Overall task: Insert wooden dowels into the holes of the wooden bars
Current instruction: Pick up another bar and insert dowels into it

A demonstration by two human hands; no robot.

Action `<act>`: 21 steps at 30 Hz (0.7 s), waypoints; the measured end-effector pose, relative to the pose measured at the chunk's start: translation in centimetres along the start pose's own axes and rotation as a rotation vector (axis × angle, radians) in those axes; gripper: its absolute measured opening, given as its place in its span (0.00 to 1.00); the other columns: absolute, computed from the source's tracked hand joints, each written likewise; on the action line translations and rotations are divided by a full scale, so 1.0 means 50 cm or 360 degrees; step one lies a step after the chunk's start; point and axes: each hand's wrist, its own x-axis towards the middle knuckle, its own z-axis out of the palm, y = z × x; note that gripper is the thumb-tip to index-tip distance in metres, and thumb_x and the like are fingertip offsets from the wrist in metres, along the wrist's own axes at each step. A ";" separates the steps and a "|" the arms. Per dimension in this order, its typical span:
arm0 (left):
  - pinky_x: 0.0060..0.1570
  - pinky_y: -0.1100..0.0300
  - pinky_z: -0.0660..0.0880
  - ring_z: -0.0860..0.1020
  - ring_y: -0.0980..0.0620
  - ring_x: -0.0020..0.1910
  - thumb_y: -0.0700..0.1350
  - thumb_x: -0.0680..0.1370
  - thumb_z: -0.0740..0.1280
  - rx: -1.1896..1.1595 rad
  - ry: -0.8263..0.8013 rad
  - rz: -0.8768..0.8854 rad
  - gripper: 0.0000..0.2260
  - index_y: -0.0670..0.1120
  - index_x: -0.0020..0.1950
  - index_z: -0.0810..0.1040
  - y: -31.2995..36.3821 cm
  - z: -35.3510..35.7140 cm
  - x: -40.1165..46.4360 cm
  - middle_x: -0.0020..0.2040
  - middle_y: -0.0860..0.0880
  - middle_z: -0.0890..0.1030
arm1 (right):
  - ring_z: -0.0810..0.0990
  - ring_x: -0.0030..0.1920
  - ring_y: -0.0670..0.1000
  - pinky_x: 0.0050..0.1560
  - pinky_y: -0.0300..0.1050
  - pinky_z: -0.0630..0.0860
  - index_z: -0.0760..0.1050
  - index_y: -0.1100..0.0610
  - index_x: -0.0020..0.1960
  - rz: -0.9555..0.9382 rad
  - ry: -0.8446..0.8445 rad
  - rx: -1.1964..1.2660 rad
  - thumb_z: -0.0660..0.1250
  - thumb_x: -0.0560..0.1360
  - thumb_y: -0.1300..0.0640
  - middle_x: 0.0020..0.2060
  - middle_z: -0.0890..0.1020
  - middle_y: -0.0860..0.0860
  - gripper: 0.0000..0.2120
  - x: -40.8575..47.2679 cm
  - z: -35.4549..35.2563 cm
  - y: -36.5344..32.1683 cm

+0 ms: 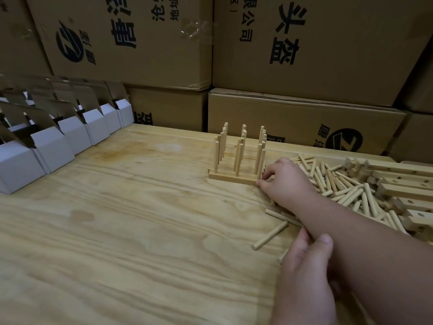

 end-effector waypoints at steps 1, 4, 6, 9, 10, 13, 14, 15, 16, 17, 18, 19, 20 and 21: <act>0.55 0.47 0.79 0.85 0.47 0.50 0.44 0.79 0.68 0.0007 -0.0008 0.0009 0.12 0.55 0.61 0.81 -0.002 -0.001 0.000 0.50 0.50 0.88 | 0.74 0.54 0.50 0.55 0.49 0.75 0.82 0.45 0.45 -0.0038 0.0003 -0.0004 0.72 0.72 0.43 0.50 0.76 0.44 0.07 0.001 0.001 0.001; 0.51 0.49 0.80 0.85 0.48 0.48 0.44 0.79 0.69 -0.0010 -0.0002 -0.0001 0.13 0.55 0.62 0.81 0.001 -0.001 -0.001 0.49 0.49 0.88 | 0.76 0.55 0.50 0.55 0.50 0.68 0.82 0.45 0.49 -0.0093 -0.0029 -0.0123 0.69 0.72 0.40 0.48 0.80 0.42 0.12 0.007 0.002 0.004; 0.42 0.54 0.79 0.84 0.51 0.40 0.43 0.80 0.68 -0.0051 0.0002 -0.0008 0.12 0.55 0.61 0.81 0.004 0.001 -0.006 0.46 0.50 0.88 | 0.78 0.51 0.50 0.54 0.50 0.65 0.81 0.44 0.50 -0.0066 -0.0075 -0.0160 0.68 0.72 0.37 0.42 0.80 0.41 0.14 0.012 -0.001 0.004; 0.39 0.55 0.76 0.80 0.51 0.35 0.43 0.79 0.69 -0.0065 0.0015 -0.0001 0.13 0.57 0.60 0.82 0.004 0.003 -0.008 0.41 0.48 0.86 | 0.77 0.47 0.48 0.53 0.48 0.67 0.79 0.43 0.53 -0.0084 -0.0130 -0.0159 0.67 0.72 0.36 0.38 0.79 0.39 0.15 0.018 -0.007 0.007; 0.37 0.56 0.76 0.79 0.51 0.33 0.42 0.79 0.69 -0.0064 0.0003 0.0008 0.13 0.57 0.60 0.81 0.005 0.004 -0.009 0.39 0.48 0.84 | 0.77 0.46 0.48 0.53 0.46 0.70 0.80 0.44 0.54 -0.0116 -0.0168 -0.0181 0.66 0.72 0.36 0.40 0.80 0.40 0.16 0.019 -0.009 0.008; 0.32 0.59 0.77 0.77 0.53 0.30 0.42 0.80 0.67 -0.0021 -0.0018 0.0017 0.15 0.56 0.65 0.79 0.007 0.005 -0.009 0.37 0.48 0.81 | 0.80 0.49 0.49 0.54 0.48 0.78 0.83 0.46 0.55 -0.0205 -0.0298 -0.0257 0.63 0.74 0.37 0.52 0.84 0.41 0.18 0.022 -0.017 0.008; 0.32 0.59 0.77 0.77 0.53 0.30 0.42 0.80 0.67 -0.0010 -0.0017 0.0021 0.16 0.56 0.66 0.79 0.007 0.005 -0.009 0.37 0.48 0.81 | 0.81 0.51 0.49 0.54 0.49 0.79 0.83 0.46 0.55 -0.0216 -0.0314 -0.0272 0.63 0.74 0.37 0.55 0.84 0.41 0.19 0.023 -0.019 0.008; 0.31 0.59 0.77 0.77 0.53 0.30 0.41 0.80 0.67 -0.0001 -0.0020 0.0029 0.16 0.56 0.66 0.79 0.007 0.005 -0.009 0.37 0.49 0.81 | 0.81 0.52 0.49 0.54 0.49 0.79 0.83 0.46 0.55 -0.0224 -0.0315 -0.0290 0.63 0.74 0.37 0.56 0.83 0.40 0.19 0.024 -0.021 0.009; 0.30 0.59 0.77 0.78 0.54 0.30 0.41 0.80 0.67 0.0009 -0.0032 0.0038 0.16 0.56 0.66 0.79 0.007 0.005 -0.011 0.37 0.49 0.82 | 0.81 0.53 0.49 0.55 0.49 0.78 0.83 0.46 0.56 -0.0230 -0.0312 -0.0310 0.63 0.74 0.36 0.58 0.83 0.39 0.19 0.025 -0.023 0.009; 0.30 0.59 0.77 0.78 0.54 0.29 0.41 0.80 0.67 0.0023 -0.0049 0.0044 0.16 0.55 0.66 0.79 0.007 0.005 -0.013 0.36 0.49 0.82 | 0.80 0.55 0.49 0.56 0.48 0.78 0.83 0.46 0.56 -0.0236 -0.0312 -0.0325 0.63 0.74 0.36 0.59 0.82 0.39 0.19 0.027 -0.024 0.009; 0.29 0.59 0.77 0.78 0.54 0.29 0.41 0.81 0.67 0.0037 -0.0059 0.0053 0.16 0.55 0.66 0.79 0.008 0.005 -0.016 0.35 0.50 0.83 | 0.80 0.56 0.49 0.57 0.48 0.77 0.83 0.46 0.57 -0.0238 -0.0315 -0.0326 0.64 0.74 0.36 0.61 0.81 0.38 0.20 0.028 -0.025 0.010; 0.28 0.60 0.77 0.78 0.54 0.29 0.40 0.81 0.66 0.0050 -0.0063 0.0062 0.16 0.55 0.66 0.79 0.010 0.004 -0.018 0.35 0.50 0.83 | 0.80 0.58 0.49 0.58 0.49 0.77 0.83 0.46 0.57 -0.0239 -0.0318 -0.0317 0.64 0.74 0.36 0.62 0.81 0.38 0.20 0.029 -0.025 0.010; 0.28 0.60 0.77 0.79 0.54 0.29 0.40 0.81 0.66 0.0055 -0.0062 0.0070 0.16 0.55 0.66 0.78 0.012 0.004 -0.020 0.34 0.50 0.84 | 0.79 0.59 0.49 0.59 0.49 0.77 0.83 0.46 0.58 -0.0238 -0.0321 -0.0305 0.64 0.74 0.36 0.62 0.81 0.39 0.20 0.029 -0.026 0.011; 0.28 0.60 0.76 0.79 0.55 0.29 0.39 0.81 0.66 0.0050 -0.0063 0.0073 0.16 0.54 0.66 0.78 0.014 0.004 -0.022 0.34 0.51 0.84 | 0.79 0.59 0.49 0.60 0.50 0.77 0.83 0.46 0.58 -0.0236 -0.0324 -0.0296 0.65 0.74 0.36 0.62 0.81 0.39 0.20 0.030 -0.026 0.011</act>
